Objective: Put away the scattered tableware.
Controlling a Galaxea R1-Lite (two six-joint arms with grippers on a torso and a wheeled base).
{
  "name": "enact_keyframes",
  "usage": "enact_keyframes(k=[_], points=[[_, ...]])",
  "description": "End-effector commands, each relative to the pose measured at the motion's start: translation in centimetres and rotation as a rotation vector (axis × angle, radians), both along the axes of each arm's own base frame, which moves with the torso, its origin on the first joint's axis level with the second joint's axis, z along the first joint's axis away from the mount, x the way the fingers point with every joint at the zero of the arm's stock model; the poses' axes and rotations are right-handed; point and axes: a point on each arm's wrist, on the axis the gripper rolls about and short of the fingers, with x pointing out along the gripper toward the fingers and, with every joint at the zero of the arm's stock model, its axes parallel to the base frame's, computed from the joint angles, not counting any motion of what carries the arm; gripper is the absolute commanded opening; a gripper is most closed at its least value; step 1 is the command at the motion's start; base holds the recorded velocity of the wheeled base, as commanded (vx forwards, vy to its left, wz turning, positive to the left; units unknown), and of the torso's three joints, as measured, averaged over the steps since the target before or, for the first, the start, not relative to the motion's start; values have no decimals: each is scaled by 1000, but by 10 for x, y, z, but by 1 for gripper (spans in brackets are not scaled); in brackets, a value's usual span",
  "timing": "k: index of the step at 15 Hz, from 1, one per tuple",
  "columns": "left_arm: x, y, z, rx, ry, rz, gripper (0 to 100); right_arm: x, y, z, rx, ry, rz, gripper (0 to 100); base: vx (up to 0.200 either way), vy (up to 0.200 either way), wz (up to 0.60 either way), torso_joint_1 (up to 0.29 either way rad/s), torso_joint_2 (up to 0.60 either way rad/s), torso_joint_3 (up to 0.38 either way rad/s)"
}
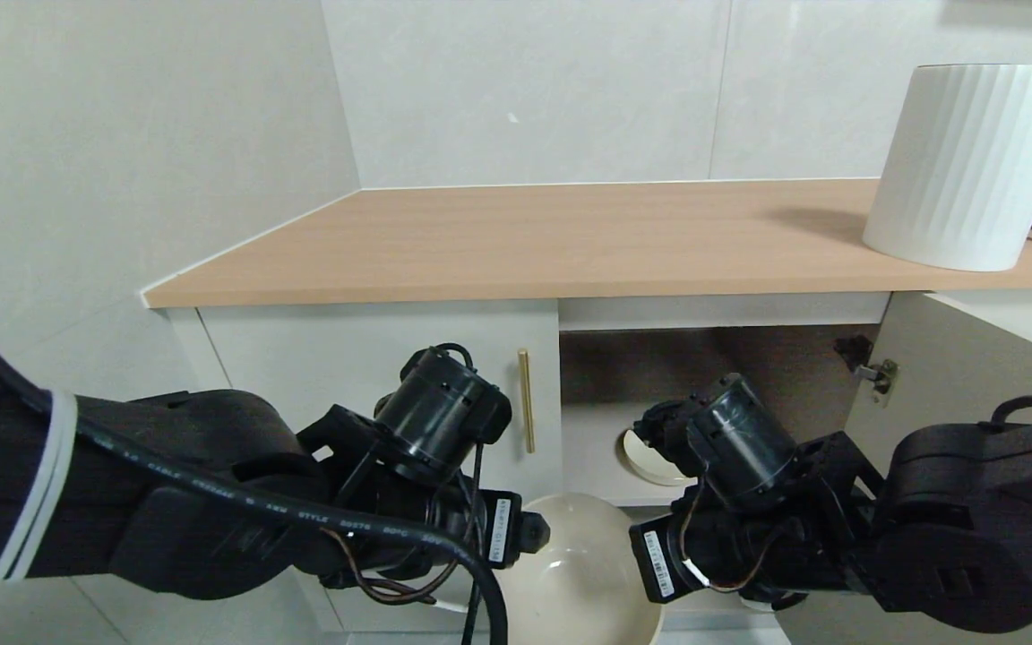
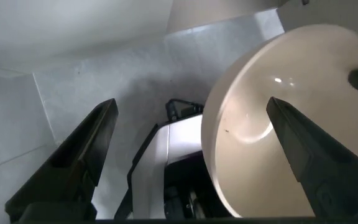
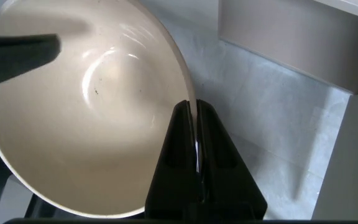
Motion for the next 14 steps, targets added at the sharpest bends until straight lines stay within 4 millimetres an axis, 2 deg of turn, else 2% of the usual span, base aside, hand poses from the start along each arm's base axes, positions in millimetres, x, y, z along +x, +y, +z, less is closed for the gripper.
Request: enact_keyframes(k=[1,2,4,5,7,10,12,14], points=[[-2,6,11,-25,-26,13,100,1,0,-1,-1,1,-3,0,0,0,0,0,0,0],[-2,13,19,-43,-47,29,100,4,-4,-1,0,3,-21,0,0,0,0,0,0,0],[-6,27,38,-87,-93,58,100,24,-18,-8,-5,21,-101,0,0,0,0,0,0,0],[-6,27,38,-87,-93,58,100,24,-18,-8,-5,21,-101,0,0,0,0,0,0,0],[-11,40,45,-121,-101,98,100,69,-33,-38,51,52,-298,0,0,0,0,0,0,0],[-11,43,48,-134,-120,108,100,114,-61,-55,95,43,-519,0,0,0,0,0,0,0],[-12,44,50,-148,-135,107,100,133,-71,-63,107,28,-605,0,0,0,0,0,0,0],[-14,45,54,-162,-151,107,100,161,-83,-79,107,-1,-703,0,0,0,0,0,0,0]])
